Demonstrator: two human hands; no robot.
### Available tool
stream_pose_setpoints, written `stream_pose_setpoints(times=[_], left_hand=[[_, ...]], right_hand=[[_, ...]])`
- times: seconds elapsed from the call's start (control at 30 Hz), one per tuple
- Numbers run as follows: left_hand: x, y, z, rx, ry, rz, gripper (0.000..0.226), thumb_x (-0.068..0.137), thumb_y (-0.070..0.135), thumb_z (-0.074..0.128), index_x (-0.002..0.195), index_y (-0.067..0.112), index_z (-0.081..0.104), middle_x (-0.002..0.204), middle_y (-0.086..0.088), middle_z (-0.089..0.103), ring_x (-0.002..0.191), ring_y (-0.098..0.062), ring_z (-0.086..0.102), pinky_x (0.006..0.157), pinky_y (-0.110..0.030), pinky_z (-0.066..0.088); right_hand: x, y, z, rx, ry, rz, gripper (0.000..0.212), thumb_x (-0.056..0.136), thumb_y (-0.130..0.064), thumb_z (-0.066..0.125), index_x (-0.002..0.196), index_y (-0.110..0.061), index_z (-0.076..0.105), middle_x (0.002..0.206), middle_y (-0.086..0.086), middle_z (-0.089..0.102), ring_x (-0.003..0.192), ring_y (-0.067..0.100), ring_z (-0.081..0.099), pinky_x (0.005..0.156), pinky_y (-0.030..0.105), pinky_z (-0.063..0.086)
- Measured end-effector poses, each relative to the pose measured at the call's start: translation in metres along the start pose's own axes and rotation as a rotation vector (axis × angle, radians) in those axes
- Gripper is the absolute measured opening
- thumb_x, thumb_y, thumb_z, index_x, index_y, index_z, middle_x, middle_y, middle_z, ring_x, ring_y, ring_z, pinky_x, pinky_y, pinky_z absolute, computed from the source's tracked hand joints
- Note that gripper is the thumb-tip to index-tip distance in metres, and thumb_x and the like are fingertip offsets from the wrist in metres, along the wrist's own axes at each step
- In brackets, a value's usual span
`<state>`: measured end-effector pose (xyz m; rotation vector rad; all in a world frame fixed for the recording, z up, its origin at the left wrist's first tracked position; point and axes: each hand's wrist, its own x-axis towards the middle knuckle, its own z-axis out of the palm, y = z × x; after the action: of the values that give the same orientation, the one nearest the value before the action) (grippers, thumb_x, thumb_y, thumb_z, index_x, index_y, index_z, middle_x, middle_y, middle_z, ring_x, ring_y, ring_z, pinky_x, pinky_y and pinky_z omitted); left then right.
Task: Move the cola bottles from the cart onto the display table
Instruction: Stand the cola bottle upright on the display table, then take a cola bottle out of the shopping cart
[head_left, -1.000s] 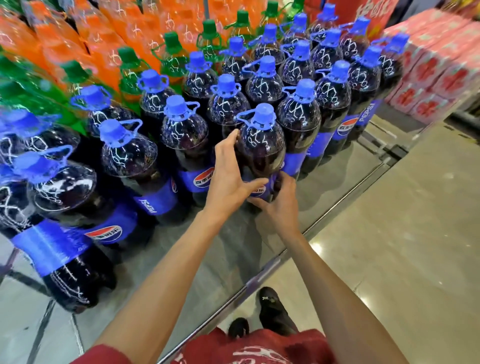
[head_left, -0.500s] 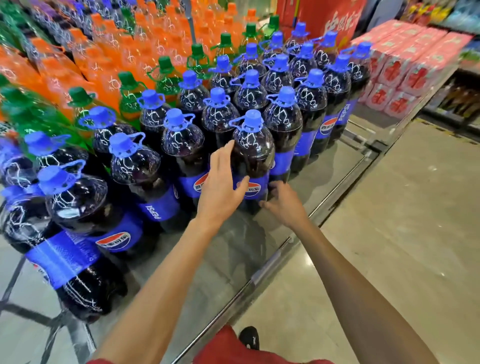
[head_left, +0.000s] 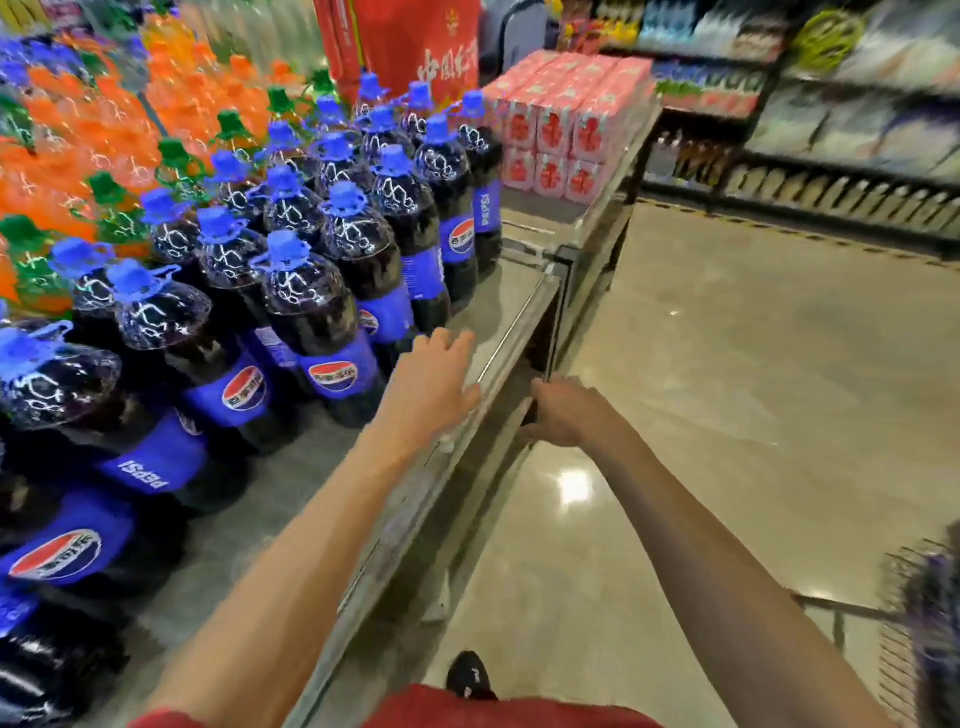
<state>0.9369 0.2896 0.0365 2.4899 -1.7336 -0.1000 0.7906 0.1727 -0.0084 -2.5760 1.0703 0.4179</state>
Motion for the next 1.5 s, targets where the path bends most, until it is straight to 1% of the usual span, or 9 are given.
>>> stream_pose_setpoints(times=[0.1,0.23,0.33,0.63,0.77,0.9,1.0,1.17,1.5], left_hand=[[0.009,0.05,0.002,0.12,-0.066,0.11,0.065,0.093,0.038,0.062,0.149,0.018,0.035,0.138,-0.013,0.048,0.124,-0.036,0.049,0.095,-0.052,0.047],[0.011,0.121,0.006,0.197,-0.138,0.269,0.06,0.095,0.043,0.06,0.146,0.018,0.039,0.138,-0.012,0.049,0.128,-0.034,0.047,0.101,-0.047,0.043],[0.005,0.181,0.012,0.228,-0.185,0.357,0.058,0.098,0.041,0.057,0.146,0.017,0.038,0.14,-0.013,0.046,0.131,-0.036,0.044,0.105,-0.05,0.041],[-0.031,0.363,0.053,0.367,-0.209,0.607,0.06,0.096,0.05,0.056,0.146,0.022,0.037,0.137,-0.008,0.05,0.125,-0.031,0.05,0.101,-0.047,0.043],[-0.054,0.434,0.071,0.43,-0.23,0.73,0.062,0.097,0.051,0.055,0.147,0.021,0.036,0.14,-0.009,0.049,0.128,-0.032,0.048,0.102,-0.046,0.041],[-0.082,0.493,0.084,0.446,-0.263,0.843,0.062,0.098,0.05,0.054,0.149,0.02,0.035,0.142,-0.011,0.047,0.13,-0.033,0.046,0.104,-0.046,0.039],[-0.1,0.532,0.094,0.477,-0.31,0.92,0.059,0.098,0.049,0.053,0.146,0.019,0.037,0.142,-0.01,0.047,0.129,-0.032,0.045,0.103,-0.045,0.038],[-0.121,0.589,0.108,0.486,-0.333,1.026,0.052,0.097,0.047,0.054,0.139,0.018,0.044,0.137,-0.01,0.05,0.127,-0.032,0.046,0.104,-0.045,0.038],[-0.123,0.707,0.155,0.498,-0.38,1.144,0.052,0.096,0.048,0.055,0.138,0.018,0.045,0.13,-0.009,0.054,0.121,-0.031,0.052,0.104,-0.05,0.041]], right_hand=[[-0.04,0.051,-0.002,-0.002,0.03,0.088,0.064,0.094,-0.05,0.062,0.147,-0.02,0.044,0.145,0.015,0.046,0.133,0.037,0.044,0.106,0.048,0.044],[-0.099,0.118,0.006,0.044,0.055,0.221,0.069,0.094,-0.05,0.064,0.151,-0.02,0.039,0.149,0.014,0.041,0.136,0.036,0.041,0.106,0.046,0.039],[-0.146,0.163,0.018,0.075,0.071,0.334,0.068,0.094,-0.049,0.064,0.15,-0.019,0.04,0.149,0.013,0.041,0.137,0.035,0.04,0.106,0.046,0.038],[-0.296,0.281,0.07,0.204,0.058,0.593,0.068,0.094,-0.046,0.066,0.149,-0.015,0.041,0.145,0.013,0.044,0.133,0.033,0.045,0.102,0.043,0.042],[-0.361,0.319,0.098,0.272,0.045,0.69,0.066,0.093,-0.045,0.067,0.146,-0.012,0.045,0.143,0.014,0.049,0.13,0.034,0.051,0.102,0.043,0.048],[-0.42,0.341,0.123,0.325,0.018,0.78,0.051,0.09,-0.044,0.069,0.127,-0.011,0.055,0.126,0.011,0.061,0.111,0.032,0.061,0.091,0.041,0.054],[-0.46,0.355,0.137,0.374,0.027,0.832,0.05,0.09,-0.042,0.067,0.129,-0.012,0.055,0.123,0.009,0.062,0.11,0.031,0.062,0.091,0.041,0.054],[-0.507,0.382,0.158,0.444,0.035,0.931,0.056,0.091,-0.04,0.067,0.137,-0.013,0.052,0.134,0.011,0.058,0.121,0.032,0.058,0.097,0.044,0.051],[-0.549,0.474,0.186,0.497,0.003,0.996,0.056,0.095,-0.043,0.065,0.138,-0.013,0.048,0.131,0.011,0.056,0.118,0.032,0.056,0.085,0.04,0.045]])
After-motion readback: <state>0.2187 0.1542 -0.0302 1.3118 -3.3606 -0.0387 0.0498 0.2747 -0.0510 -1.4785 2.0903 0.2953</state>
